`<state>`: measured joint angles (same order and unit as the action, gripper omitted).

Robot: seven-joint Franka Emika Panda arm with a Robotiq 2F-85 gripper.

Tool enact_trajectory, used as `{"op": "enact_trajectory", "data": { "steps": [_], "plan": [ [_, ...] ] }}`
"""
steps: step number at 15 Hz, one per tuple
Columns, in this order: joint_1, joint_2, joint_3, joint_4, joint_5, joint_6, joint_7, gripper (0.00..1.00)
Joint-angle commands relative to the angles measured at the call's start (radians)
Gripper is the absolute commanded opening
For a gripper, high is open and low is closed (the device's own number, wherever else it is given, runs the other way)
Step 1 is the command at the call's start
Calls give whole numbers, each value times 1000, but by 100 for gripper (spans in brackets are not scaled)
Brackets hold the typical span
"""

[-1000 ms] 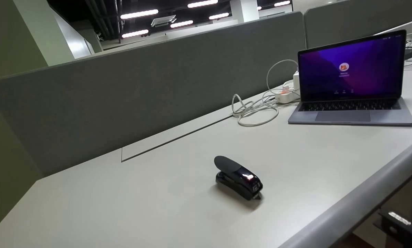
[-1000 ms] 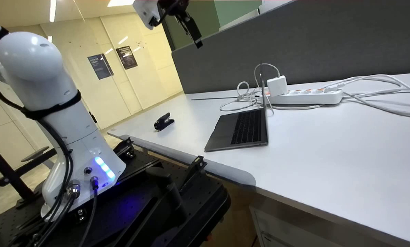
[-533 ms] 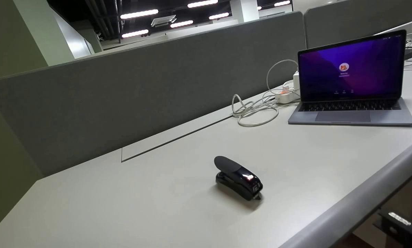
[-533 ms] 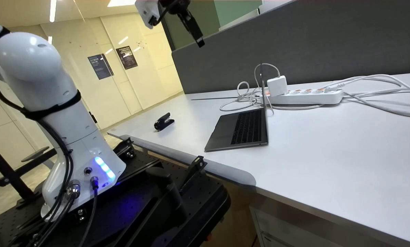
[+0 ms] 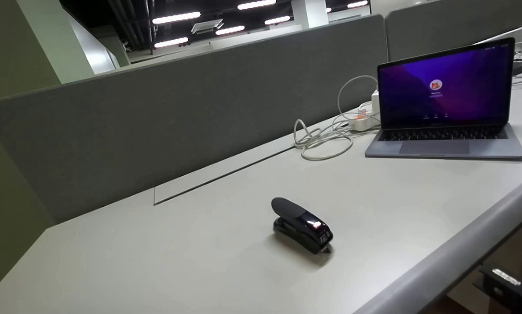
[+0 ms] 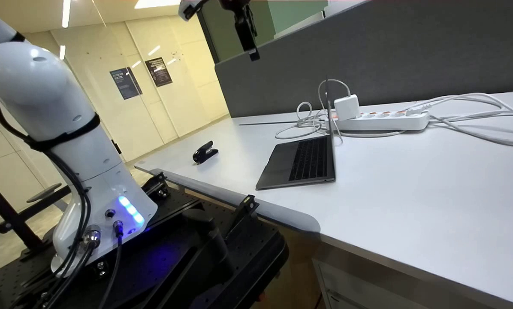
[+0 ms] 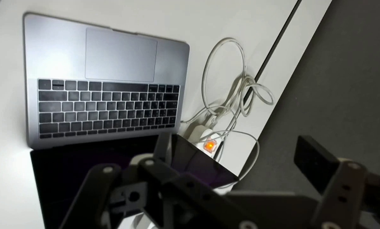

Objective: Fold the laptop

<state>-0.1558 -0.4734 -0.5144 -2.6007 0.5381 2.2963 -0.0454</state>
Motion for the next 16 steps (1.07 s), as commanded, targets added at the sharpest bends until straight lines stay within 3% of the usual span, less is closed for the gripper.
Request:
{"op": "enact_trajectory", "data": {
  "steps": [1,4,5,10,16],
  "plan": [
    [-81,114,14,149,-4,-219,114,100],
    [-146,176,26,245,-63,-418,160,100],
    [-152,125,39,163,-21,-332,74,100],
    [-179,199,46,242,-45,-420,123,100],
    [-235,340,68,359,-107,-286,233,100]
  ]
}}
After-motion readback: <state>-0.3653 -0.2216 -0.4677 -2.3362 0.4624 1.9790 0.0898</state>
